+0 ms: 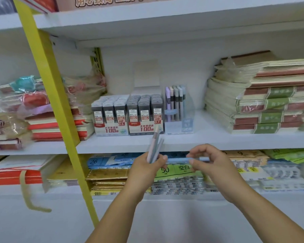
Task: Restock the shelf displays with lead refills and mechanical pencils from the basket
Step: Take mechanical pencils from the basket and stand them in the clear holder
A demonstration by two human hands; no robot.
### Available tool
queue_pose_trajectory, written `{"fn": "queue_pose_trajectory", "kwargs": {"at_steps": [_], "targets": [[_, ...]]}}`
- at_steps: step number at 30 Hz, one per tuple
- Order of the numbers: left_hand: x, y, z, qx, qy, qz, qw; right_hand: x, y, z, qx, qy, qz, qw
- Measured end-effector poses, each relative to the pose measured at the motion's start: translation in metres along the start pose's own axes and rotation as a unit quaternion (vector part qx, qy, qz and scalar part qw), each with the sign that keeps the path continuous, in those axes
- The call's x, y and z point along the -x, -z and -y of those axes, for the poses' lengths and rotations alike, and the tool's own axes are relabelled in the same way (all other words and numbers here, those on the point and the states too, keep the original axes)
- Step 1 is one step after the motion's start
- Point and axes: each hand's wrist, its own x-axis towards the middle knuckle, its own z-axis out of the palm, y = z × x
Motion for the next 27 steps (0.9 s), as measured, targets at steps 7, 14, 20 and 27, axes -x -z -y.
{"fn": "queue_pose_trajectory", "kwargs": {"at_steps": [7, 14, 20, 27], "targets": [[-0.013, -0.019, -0.02, 0.108, -0.006, 0.018, 0.994, -0.02, 0.002, 0.032, -0.099, 0.07, -0.088, 0.989], [-0.03, -0.011, -0.034, 0.158, -0.062, 0.019, 0.985, -0.077, 0.024, 0.099, 0.07, 0.266, -0.137, 0.952], [-0.04, -0.008, -0.04, 0.191, -0.071, 0.041, 0.978, -0.129, 0.026, 0.107, 0.284, 0.282, -0.115, 0.909], [-0.048, -0.009, -0.039, 0.199, -0.072, 0.052, 0.976, -0.151, 0.022, 0.091, 0.349, 0.257, -0.088, 0.897]]}}
